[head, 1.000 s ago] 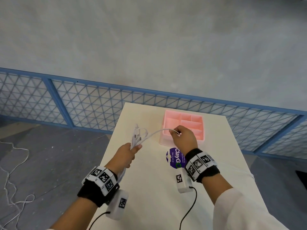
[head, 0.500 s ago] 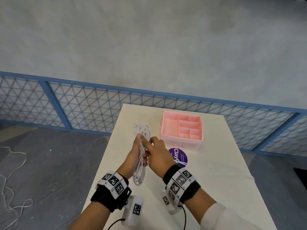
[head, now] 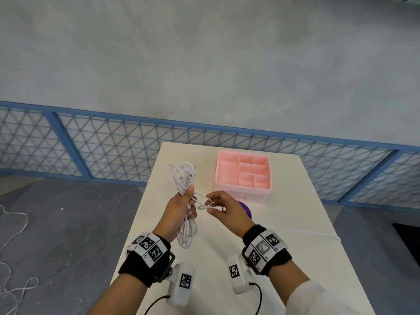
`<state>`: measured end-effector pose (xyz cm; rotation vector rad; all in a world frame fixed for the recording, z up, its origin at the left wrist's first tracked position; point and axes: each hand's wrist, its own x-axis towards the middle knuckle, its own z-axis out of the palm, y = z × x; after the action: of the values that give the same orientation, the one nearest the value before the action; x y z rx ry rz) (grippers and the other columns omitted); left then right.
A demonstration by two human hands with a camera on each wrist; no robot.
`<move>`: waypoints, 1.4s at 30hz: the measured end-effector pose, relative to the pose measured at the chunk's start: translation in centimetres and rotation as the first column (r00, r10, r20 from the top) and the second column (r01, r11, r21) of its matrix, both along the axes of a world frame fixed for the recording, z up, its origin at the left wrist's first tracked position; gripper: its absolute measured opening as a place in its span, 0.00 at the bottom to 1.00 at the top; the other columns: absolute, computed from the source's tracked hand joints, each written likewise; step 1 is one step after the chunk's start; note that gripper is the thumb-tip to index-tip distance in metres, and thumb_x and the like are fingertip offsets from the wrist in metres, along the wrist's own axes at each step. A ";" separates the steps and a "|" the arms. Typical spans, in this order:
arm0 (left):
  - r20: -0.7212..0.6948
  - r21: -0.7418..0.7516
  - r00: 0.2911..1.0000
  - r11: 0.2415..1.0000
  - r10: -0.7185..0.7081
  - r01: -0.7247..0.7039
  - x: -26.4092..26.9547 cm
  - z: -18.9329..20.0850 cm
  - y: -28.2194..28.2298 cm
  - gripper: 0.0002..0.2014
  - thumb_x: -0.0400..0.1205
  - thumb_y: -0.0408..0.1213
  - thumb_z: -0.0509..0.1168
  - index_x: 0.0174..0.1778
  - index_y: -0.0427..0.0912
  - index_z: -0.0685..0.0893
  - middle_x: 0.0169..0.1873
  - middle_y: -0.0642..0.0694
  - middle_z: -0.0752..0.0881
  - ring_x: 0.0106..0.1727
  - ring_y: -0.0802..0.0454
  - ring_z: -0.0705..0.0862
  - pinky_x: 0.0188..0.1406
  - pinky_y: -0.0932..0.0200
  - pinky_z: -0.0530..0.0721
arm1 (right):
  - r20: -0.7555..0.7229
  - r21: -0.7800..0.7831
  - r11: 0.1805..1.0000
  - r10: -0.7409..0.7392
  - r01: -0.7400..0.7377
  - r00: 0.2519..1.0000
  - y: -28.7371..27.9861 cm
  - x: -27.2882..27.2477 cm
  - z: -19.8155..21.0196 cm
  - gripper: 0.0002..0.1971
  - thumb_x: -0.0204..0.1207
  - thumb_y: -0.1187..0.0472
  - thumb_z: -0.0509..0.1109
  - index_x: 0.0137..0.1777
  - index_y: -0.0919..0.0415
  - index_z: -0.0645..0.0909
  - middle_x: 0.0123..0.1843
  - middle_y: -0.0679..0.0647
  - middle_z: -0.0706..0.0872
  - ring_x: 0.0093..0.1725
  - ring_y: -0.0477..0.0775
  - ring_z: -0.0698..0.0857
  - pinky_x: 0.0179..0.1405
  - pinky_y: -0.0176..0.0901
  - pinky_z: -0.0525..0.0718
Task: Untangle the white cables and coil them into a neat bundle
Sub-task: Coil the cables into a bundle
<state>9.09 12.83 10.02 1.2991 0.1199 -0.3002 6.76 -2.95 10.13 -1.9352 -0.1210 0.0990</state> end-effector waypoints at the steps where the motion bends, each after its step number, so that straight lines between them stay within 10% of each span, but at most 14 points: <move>1: 0.007 0.015 1.000 1.000 0.007 -0.007 0.0 0.0 0.0 0.17 0.81 0.51 0.61 0.38 0.39 0.73 0.26 0.48 0.69 0.21 0.56 0.67 0.21 0.62 0.70 | -0.013 -0.008 1.000 0.005 -0.005 1.000 0.1 0.0 -0.2 0.12 0.74 0.66 0.70 0.54 0.51 0.76 0.50 0.49 0.85 0.49 0.46 0.84 0.53 0.33 0.80; 5: 0.025 0.066 0.999 0.997 0.043 -0.045 0.3 -0.2 0.1 0.16 0.81 0.51 0.61 0.42 0.39 0.76 0.26 0.46 0.70 0.21 0.55 0.69 0.23 0.60 0.72 | -0.062 0.003 1.000 -0.003 0.004 0.998 0.6 0.0 -0.7 0.10 0.75 0.64 0.70 0.42 0.47 0.77 0.41 0.49 0.86 0.40 0.51 0.84 0.53 0.49 0.82; 11: 0.015 0.014 0.998 0.998 0.065 -0.065 0.3 0.1 0.3 0.13 0.82 0.47 0.61 0.46 0.38 0.77 0.37 0.44 0.82 0.20 0.56 0.66 0.21 0.62 0.69 | -0.146 0.110 0.994 -0.004 0.020 0.989 0.2 -0.2 0.4 0.06 0.78 0.63 0.66 0.40 0.54 0.77 0.27 0.50 0.82 0.27 0.49 0.83 0.36 0.39 0.79; 15: 0.045 0.118 0.999 0.993 0.026 -0.031 0.4 0.4 1.0 0.14 0.83 0.47 0.60 0.43 0.39 0.74 0.31 0.44 0.76 0.19 0.57 0.65 0.20 0.62 0.67 | -0.226 0.119 0.992 0.070 -0.044 0.971 -0.4 -0.3 1.6 0.04 0.79 0.64 0.64 0.44 0.59 0.79 0.31 0.55 0.83 0.15 0.45 0.69 0.17 0.33 0.67; 20: 0.074 0.183 0.997 0.982 0.025 -0.038 0.7 0.5 1.5 0.16 0.82 0.49 0.60 0.39 0.39 0.76 0.37 0.35 0.75 0.20 0.55 0.66 0.21 0.62 0.68 | -0.249 -0.014 0.997 0.067 -0.073 0.966 -0.5 -0.1 1.8 0.06 0.76 0.59 0.70 0.50 0.58 0.79 0.38 0.47 0.87 0.14 0.46 0.73 0.16 0.33 0.72; 28: 0.002 0.201 1.000 0.980 0.005 -0.005 0.1 0.3 2.3 0.21 0.82 0.50 0.61 0.32 0.36 0.74 0.14 0.52 0.67 0.16 0.57 0.63 0.18 0.65 0.66 | -0.214 0.181 0.961 -0.168 0.208 0.962 -0.7 -0.1 1.0 0.08 0.83 0.69 0.50 0.46 0.56 0.66 0.34 0.49 0.77 0.12 0.50 0.73 0.18 0.37 0.68; 32: -0.017 0.193 1.000 0.981 0.026 -0.022 0.1 0.3 2.4 0.19 0.82 0.48 0.61 0.35 0.35 0.75 0.16 0.53 0.72 0.16 0.58 0.64 0.17 0.65 0.67 | -0.181 0.238 0.938 -0.212 0.252 0.960 -0.4 0.2 1.0 0.06 0.85 0.60 0.50 0.52 0.53 0.69 0.48 0.55 0.82 0.11 0.54 0.74 0.13 0.33 0.69; 36: -0.001 0.134 0.999 0.990 0.036 -0.035 -0.1 0.7 1.5 0.14 0.82 0.46 0.62 0.44 0.36 0.74 0.31 0.45 0.76 0.17 0.59 0.66 0.18 0.64 0.68 | -0.107 0.012 0.991 -0.131 0.133 0.986 0.6 0.0 0.9 0.13 0.84 0.56 0.57 0.56 0.58 0.82 0.34 0.55 0.85 0.15 0.46 0.76 0.15 0.35 0.72; 39: 0.066 0.149 0.998 0.989 -0.010 0.000 -0.3 1.0 0.7 0.13 0.80 0.46 0.64 0.44 0.37 0.73 0.28 0.45 0.71 0.18 0.59 0.67 0.19 0.65 0.68 | 0.012 -0.186 0.968 -0.172 0.171 0.985 1.8 -0.2 0.5 0.12 0.81 0.57 0.60 0.57 0.54 0.85 0.30 0.45 0.83 0.33 0.47 0.82 0.36 0.38 0.83; 42: 0.133 0.289 0.987 0.956 -0.090 0.049 -0.5 0.7 0.0 0.17 0.77 0.46 0.68 0.47 0.34 0.78 0.25 0.45 0.75 0.25 0.53 0.74 0.19 0.67 0.73 | 0.106 -0.422 0.900 -0.069 0.107 0.992 2.8 -0.5 0.3 0.12 0.81 0.55 0.58 0.50 0.52 0.84 0.29 0.49 0.84 0.33 0.54 0.81 0.30 0.44 0.75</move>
<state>8.59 12.81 10.70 1.6104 -0.0071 -0.2535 6.22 -0.16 10.41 -2.3829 -0.0732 -0.0247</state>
